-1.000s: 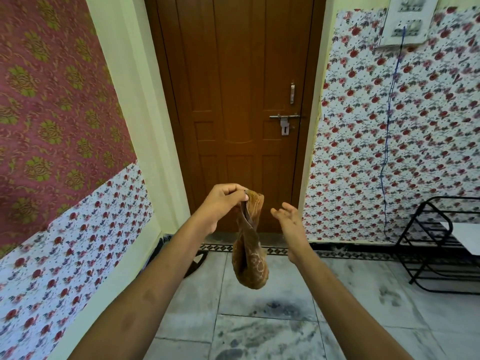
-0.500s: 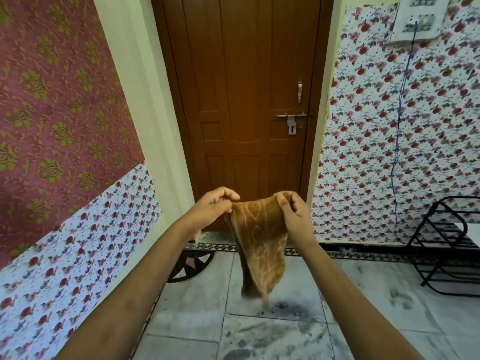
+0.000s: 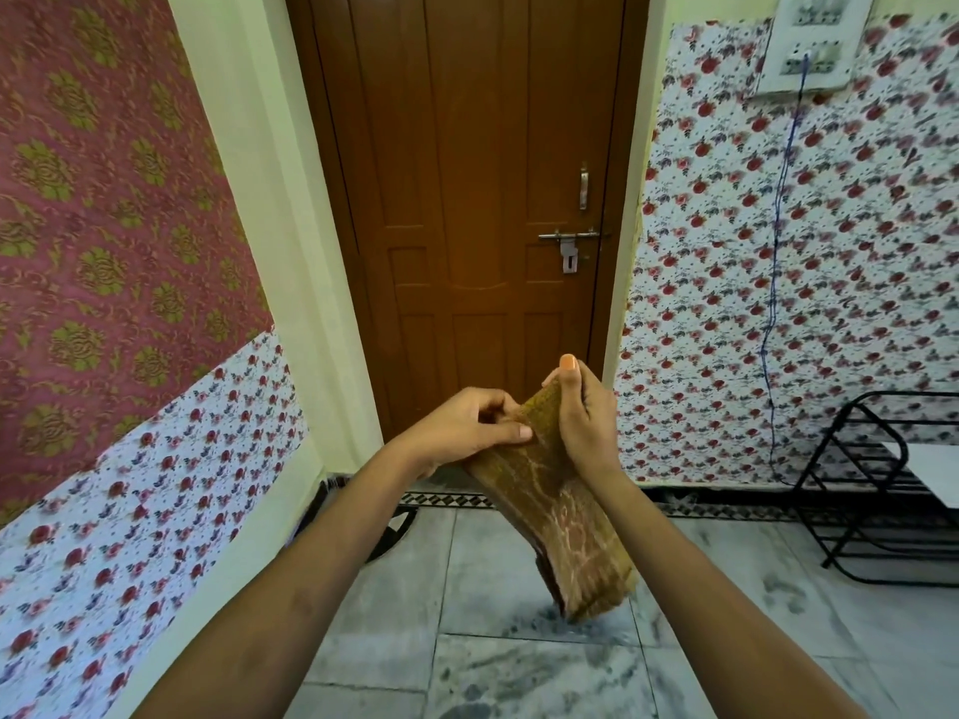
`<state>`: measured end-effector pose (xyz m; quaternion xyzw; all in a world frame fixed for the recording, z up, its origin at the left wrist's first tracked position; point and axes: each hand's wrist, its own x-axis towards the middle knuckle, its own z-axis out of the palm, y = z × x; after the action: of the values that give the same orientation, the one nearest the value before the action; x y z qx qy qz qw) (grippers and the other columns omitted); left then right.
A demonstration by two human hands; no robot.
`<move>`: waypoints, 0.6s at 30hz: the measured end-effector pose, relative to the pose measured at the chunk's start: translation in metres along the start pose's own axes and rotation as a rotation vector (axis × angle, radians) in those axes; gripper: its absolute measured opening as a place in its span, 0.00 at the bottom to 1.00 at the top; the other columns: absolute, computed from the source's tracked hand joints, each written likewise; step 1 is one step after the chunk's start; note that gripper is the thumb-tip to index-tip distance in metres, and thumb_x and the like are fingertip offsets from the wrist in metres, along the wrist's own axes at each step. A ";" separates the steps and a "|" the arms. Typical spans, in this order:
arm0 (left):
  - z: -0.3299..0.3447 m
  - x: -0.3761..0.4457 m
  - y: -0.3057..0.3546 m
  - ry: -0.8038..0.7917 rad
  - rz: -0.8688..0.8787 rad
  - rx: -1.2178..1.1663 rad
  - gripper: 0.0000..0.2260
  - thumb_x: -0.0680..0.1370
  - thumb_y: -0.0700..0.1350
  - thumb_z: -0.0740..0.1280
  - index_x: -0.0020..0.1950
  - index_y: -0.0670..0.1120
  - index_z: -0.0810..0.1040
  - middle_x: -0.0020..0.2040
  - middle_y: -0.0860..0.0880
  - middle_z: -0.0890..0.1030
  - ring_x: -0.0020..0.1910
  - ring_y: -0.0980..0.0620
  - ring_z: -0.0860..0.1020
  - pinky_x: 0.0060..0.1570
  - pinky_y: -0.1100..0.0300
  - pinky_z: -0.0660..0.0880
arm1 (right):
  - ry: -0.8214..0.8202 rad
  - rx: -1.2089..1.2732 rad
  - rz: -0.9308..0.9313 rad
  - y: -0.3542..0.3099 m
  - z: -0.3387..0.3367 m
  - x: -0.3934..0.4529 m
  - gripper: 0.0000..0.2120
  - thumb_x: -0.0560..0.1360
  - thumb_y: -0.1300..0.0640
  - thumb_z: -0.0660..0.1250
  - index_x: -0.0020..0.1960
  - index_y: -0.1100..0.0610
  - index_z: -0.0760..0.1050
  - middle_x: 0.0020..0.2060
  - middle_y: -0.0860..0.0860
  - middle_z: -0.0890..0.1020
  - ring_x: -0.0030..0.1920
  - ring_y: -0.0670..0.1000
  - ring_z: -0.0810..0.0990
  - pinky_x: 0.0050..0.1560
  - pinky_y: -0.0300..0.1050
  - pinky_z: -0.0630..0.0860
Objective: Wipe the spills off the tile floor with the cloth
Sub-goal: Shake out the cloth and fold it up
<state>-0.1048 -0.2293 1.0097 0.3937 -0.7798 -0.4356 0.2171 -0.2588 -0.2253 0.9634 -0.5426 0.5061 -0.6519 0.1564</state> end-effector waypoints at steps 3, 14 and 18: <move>0.004 0.001 0.021 -0.045 0.035 0.162 0.02 0.78 0.48 0.64 0.46 0.51 0.72 0.47 0.51 0.77 0.48 0.53 0.77 0.43 0.61 0.75 | -0.027 0.109 0.214 0.010 -0.008 -0.001 0.24 0.79 0.43 0.49 0.43 0.58 0.77 0.35 0.57 0.76 0.37 0.46 0.77 0.47 0.43 0.75; -0.003 0.010 0.084 0.058 0.079 0.005 0.07 0.80 0.46 0.61 0.56 0.49 0.74 0.49 0.49 0.80 0.46 0.53 0.80 0.40 0.64 0.76 | 0.022 0.621 0.912 0.050 -0.015 -0.034 0.26 0.80 0.41 0.47 0.63 0.58 0.71 0.53 0.58 0.79 0.51 0.58 0.77 0.53 0.53 0.75; -0.024 0.013 0.082 0.252 0.058 -0.286 0.05 0.79 0.47 0.62 0.51 0.52 0.77 0.43 0.52 0.81 0.39 0.56 0.81 0.36 0.66 0.75 | -0.111 0.960 1.069 0.068 -0.024 -0.049 0.29 0.80 0.39 0.46 0.63 0.60 0.72 0.47 0.59 0.84 0.48 0.60 0.82 0.42 0.51 0.80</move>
<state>-0.1310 -0.2264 1.0925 0.3874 -0.6876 -0.4829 0.3794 -0.2857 -0.2064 0.8823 -0.1245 0.3515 -0.6080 0.7009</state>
